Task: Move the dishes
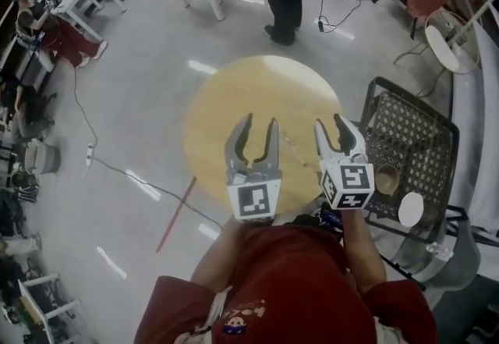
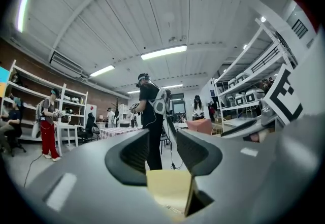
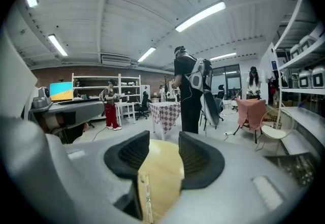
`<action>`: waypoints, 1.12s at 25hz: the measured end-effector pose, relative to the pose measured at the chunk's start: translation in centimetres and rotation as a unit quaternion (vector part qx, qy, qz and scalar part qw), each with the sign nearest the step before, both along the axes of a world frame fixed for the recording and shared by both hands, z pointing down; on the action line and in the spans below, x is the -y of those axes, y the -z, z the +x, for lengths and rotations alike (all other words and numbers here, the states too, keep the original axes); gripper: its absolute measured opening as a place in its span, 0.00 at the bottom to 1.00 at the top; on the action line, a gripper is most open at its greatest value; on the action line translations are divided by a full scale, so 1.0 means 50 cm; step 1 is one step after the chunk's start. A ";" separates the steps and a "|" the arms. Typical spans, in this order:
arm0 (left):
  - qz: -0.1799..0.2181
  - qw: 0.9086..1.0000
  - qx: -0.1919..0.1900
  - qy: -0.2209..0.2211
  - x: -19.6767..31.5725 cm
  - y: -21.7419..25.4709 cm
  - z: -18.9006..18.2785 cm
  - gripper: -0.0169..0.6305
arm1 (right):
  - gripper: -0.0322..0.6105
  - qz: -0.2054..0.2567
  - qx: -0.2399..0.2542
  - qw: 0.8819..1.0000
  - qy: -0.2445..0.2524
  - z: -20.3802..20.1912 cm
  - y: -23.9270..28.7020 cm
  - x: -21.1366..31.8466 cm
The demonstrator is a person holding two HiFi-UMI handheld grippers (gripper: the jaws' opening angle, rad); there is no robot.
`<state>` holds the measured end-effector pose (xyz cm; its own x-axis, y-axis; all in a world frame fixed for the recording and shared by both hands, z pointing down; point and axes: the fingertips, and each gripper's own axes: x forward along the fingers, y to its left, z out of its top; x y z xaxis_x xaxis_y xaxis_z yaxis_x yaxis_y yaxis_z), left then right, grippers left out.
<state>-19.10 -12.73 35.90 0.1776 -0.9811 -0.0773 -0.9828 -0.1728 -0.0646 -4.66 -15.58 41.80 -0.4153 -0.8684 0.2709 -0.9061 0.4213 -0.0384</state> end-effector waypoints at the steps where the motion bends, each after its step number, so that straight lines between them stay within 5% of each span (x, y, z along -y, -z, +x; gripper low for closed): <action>1: 0.006 1.000 -0.003 0.000 -0.003 0.002 -0.008 0.30 | 0.31 -0.002 -0.002 1.000 0.004 -0.009 -0.003 0.000; 7: 0.033 0.999 0.037 -0.021 -0.019 0.011 -0.028 0.27 | 0.31 -0.025 -0.020 0.999 0.024 -0.051 -0.029 -0.002; 15: 0.041 0.997 0.066 -0.030 -0.016 0.006 -0.064 0.04 | 0.31 -0.055 -0.050 0.996 0.038 -0.094 -0.076 0.005; 28: 0.021 0.996 0.078 -0.048 -0.020 -0.030 -0.094 0.04 | 0.31 -0.103 -0.092 0.989 0.056 -0.127 -0.173 0.016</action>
<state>-23.79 -11.71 37.41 0.2831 -0.9556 -0.0811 -0.9393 -0.2592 -0.2249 -11.02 -16.38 50.45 -0.4322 -0.7392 0.5164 -0.8543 0.5191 0.0280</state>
